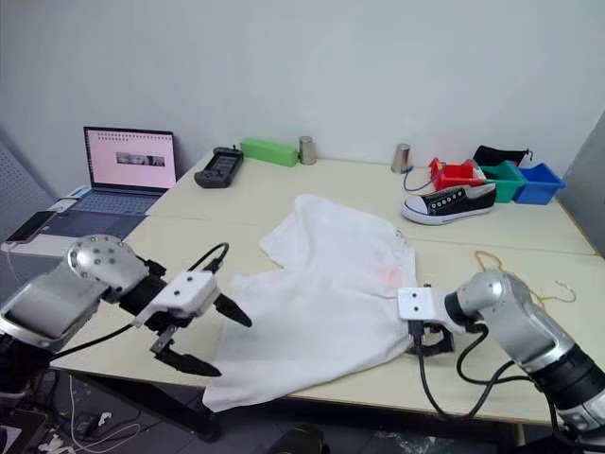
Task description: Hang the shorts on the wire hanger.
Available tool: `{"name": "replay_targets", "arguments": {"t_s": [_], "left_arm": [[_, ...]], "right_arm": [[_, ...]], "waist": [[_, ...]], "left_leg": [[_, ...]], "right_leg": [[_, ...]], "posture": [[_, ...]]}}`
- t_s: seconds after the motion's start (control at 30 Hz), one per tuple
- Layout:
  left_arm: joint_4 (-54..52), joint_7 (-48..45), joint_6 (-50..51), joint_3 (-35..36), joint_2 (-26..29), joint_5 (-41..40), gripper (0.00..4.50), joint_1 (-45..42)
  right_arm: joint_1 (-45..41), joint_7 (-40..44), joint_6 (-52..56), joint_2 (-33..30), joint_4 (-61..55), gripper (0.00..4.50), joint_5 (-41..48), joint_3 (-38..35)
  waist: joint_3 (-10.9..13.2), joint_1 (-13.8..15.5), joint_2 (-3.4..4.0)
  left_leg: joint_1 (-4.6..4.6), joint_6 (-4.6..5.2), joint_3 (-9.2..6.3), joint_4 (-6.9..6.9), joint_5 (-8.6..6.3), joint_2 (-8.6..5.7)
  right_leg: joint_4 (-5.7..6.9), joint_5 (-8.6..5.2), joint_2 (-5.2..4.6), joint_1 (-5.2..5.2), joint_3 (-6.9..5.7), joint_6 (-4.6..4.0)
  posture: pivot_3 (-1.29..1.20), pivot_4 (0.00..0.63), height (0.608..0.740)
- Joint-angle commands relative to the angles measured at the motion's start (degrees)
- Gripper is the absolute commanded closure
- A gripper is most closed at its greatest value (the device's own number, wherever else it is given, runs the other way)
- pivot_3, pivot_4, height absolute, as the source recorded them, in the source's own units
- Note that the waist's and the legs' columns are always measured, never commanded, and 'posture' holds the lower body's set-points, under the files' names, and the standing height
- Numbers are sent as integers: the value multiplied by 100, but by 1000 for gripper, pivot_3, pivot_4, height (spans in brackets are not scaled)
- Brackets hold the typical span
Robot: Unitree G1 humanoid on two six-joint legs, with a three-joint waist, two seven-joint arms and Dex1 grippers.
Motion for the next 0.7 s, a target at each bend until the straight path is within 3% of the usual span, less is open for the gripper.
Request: {"name": "replay_targets", "arguments": {"t_s": [0.03,0.3,0.43,0.53,0.7], "left_arm": [[-212,390,462,230,-419,-196,17,-141],[-590,1146,607,302,-1027,31,17,151],[-722,1319,699,348,-1096,13,0,243],[-738,1417,724,406,-1104,7,0,268],[-689,1556,740,488,-1128,24,0,253]], "right_arm": [[-233,-81,-587,59,618,0,-339,148],[-358,276,-1295,-42,1238,0,-568,284],[-404,327,-1320,88,1337,666,-589,287],[-397,292,-1304,195,1381,1582,-606,277],[-328,348,-1191,250,1295,2688,-548,232]], "waist": [[-3,-16,0],[-2,-26,-1],[-2,-23,-1],[-2,-23,-1],[-2,-15,-1]], "left_leg": [[3,1,1,-1,-1,-1],[2,9,-10,-1,-5,7],[2,9,-12,0,-5,6],[2,9,-12,0,-5,5],[3,9,-15,0,-5,5]], "right_leg": [[1,0,0,2,5,0],[7,19,-5,1,18,-33],[8,19,-5,1,18,-33],[8,19,-5,2,17,-33],[8,18,-5,2,17,-33]], "posture": [[426,0,740],[436,0,740],[439,0,740],[447,0,740],[452,0,740]]}}
